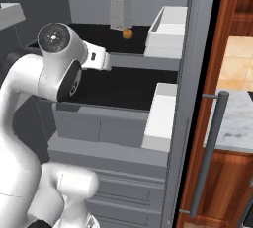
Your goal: Pick the apple and kiwi from the fridge and place them on the plate next to the blender to make a fruit smoothie.
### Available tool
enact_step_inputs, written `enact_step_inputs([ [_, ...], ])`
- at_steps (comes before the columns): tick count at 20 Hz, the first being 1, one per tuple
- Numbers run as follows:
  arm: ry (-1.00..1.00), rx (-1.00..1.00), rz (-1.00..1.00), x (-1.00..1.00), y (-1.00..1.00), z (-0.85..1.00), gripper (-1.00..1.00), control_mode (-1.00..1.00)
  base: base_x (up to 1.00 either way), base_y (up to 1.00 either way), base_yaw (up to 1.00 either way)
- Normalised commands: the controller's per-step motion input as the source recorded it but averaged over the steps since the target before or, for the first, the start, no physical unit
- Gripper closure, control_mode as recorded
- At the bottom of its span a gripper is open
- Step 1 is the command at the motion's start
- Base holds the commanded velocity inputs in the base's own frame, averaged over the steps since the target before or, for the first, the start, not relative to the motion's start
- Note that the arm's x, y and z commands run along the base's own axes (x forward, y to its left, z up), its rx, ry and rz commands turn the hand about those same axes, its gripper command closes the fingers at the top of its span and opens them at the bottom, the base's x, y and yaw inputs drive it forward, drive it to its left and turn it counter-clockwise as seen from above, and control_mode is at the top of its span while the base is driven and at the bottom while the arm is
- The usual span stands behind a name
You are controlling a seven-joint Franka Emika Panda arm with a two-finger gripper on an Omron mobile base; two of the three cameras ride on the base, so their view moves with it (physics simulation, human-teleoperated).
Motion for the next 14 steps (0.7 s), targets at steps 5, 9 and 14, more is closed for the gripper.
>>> enact_step_inputs([
  [5, 0.50, -0.14, 0.04, -0.95, 0.19, -1.00, 1.00, -1.00, 0.00, 0.00, 0.00],
  [9, 0.13, -0.20, 0.03, -0.72, 0.48, -0.98, 1.00, -1.00, 0.00, 0.00, 0.00],
  [14, -0.04, -0.14, 0.01, -0.32, 0.31, -0.53, 1.00, -1.00, 0.00, 0.00, 0.00],
])
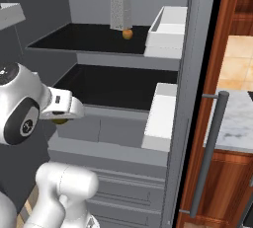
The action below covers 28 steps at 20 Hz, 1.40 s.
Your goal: Pick the apple and kiwi from the fridge and place them on the plate next to the blender to make a fruit smoothie.
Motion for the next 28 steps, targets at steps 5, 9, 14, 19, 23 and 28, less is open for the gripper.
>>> enact_step_inputs([
  [5, -0.06, -0.02, 0.00, -0.02, 0.02, -0.17, 1.00, -1.00, 0.00, 0.00, 0.00],
  [9, 0.00, 0.01, 0.00, -0.49, -0.11, -0.13, 1.00, -1.00, 0.00, 0.00, 0.00],
  [14, 0.00, 0.01, 0.00, -0.07, -0.02, 0.00, 1.00, 1.00, -0.32, -0.20, -0.14],
  [19, 0.00, 0.00, 0.00, 0.00, 0.00, 0.00, 1.00, 1.00, -0.35, -0.58, -0.48],
  [23, 0.00, 0.00, 0.00, 0.00, 0.00, 0.00, 1.00, 1.00, 0.04, -0.14, -0.22],
  [28, 0.00, 0.00, 0.00, 0.00, 0.00, 0.00, 1.00, 1.00, -0.70, -0.46, -0.35],
])
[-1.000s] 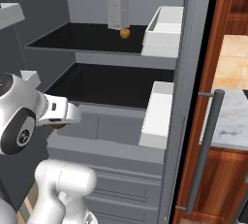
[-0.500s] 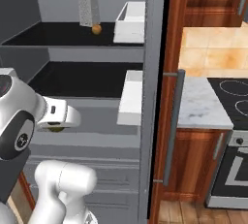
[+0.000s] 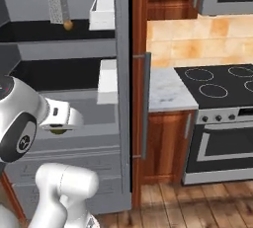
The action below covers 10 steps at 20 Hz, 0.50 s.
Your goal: Pick the apple and kiwi from the fridge and place them on the plate next to the blender to make a fruit smoothie.
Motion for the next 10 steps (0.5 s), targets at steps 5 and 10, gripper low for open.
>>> enact_step_inputs([
  [5, 0.00, 0.00, 0.00, 0.00, 0.00, 0.00, 1.00, 1.00, -0.51, -0.47, -0.63],
  [10, 0.00, 0.00, 0.00, 0.00, 0.00, 0.00, 1.00, 1.00, -0.02, -0.41, -0.82],
])
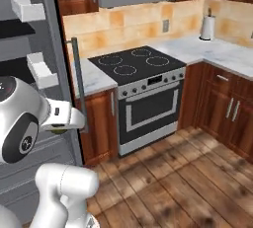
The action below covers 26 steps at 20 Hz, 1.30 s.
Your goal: Pick the apple and kiwi from the fridge and place them on the plate next to the blender to make a fruit smoothie.
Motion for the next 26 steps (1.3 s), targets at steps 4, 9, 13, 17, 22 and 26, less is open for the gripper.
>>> enact_step_inputs([
  [4, 0.00, 0.00, 0.00, 0.00, 0.00, 0.00, 1.00, 1.00, 0.00, -0.41, -0.82],
  [9, 0.00, 0.00, 0.00, 0.00, 0.00, 0.00, 1.00, 1.00, 0.00, -0.51, -0.79],
  [13, 0.00, 0.00, 0.00, 0.00, 0.00, 0.00, 1.00, 1.00, 0.02, -0.41, -0.75],
  [17, 0.00, 0.00, 0.00, 0.00, 0.00, 0.00, 1.00, 1.00, 0.17, -0.37, -0.69],
  [22, 0.00, 0.00, 0.00, 0.00, 0.00, 0.00, 1.00, 1.00, 0.26, -0.42, -0.64],
  [26, 0.00, 0.00, 0.00, 0.00, 0.00, 0.00, 1.00, 1.00, 0.23, -0.52, -0.64],
])
